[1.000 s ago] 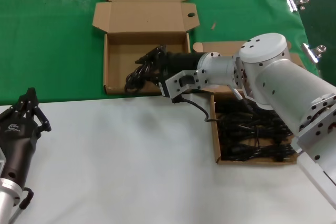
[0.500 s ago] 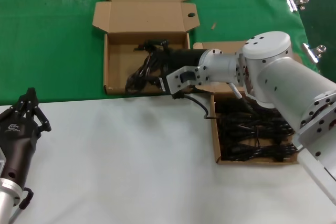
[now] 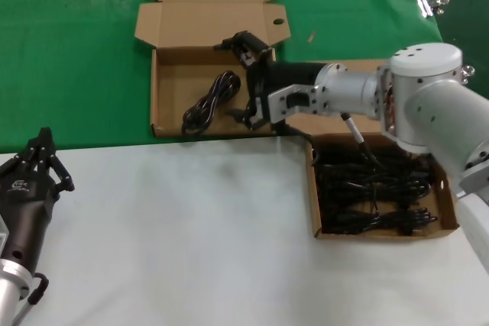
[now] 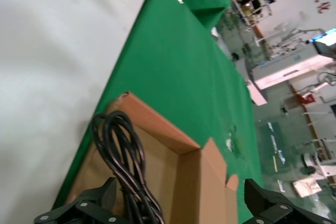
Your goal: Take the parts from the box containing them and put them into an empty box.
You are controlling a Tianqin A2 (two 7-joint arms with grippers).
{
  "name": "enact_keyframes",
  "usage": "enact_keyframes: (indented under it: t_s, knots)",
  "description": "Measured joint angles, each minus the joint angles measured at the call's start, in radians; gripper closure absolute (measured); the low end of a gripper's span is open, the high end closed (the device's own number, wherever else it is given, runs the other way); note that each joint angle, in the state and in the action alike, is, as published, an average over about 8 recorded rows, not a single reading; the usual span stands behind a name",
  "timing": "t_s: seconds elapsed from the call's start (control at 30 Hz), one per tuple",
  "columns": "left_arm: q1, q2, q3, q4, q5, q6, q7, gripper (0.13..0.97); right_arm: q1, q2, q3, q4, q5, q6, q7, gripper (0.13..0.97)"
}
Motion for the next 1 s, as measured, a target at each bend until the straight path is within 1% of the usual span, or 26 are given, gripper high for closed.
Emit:
enact_keyframes:
  t_s: [0.13, 0.17, 0.43, 0.63, 0.83, 0.93, 1.0]
  knots:
    - [0.0, 0.0, 0.0, 0.0, 0.0, 0.0, 0.0, 0.957, -0.002, 0.019, 0.044, 0.004, -0.006, -0.024, 0.0, 0.266]
    - [0.0, 0.0, 0.0, 0.0, 0.0, 0.0, 0.0, 0.957, -0.002, 0.022, 0.051, 0.005, -0.007, -0.028, 0.001, 0.266]
    - [0.0, 0.0, 0.0, 0.0, 0.0, 0.0, 0.0, 0.954, -0.003, 0.027, 0.064, 0.007, -0.007, -0.036, 0.003, 0.164]
    - [0.0, 0.0, 0.0, 0.0, 0.0, 0.0, 0.0, 0.944, -0.003, 0.027, 0.064, 0.007, -0.007, -0.036, 0.003, 0.151]
    - [0.0, 0.0, 0.0, 0.0, 0.0, 0.0, 0.0, 0.889, -0.016, 0.029, 0.069, 0.023, -0.008, -0.028, 0.017, 0.129]
    - [0.0, 0.0, 0.0, 0.0, 0.0, 0.0, 0.0, 0.87, -0.041, 0.033, 0.077, 0.053, -0.01, -0.013, 0.045, 0.129]
    - [0.0, 0.0, 0.0, 0.0, 0.0, 0.0, 0.0, 0.835, -0.065, 0.038, 0.086, 0.084, -0.012, 0.003, 0.074, 0.129]
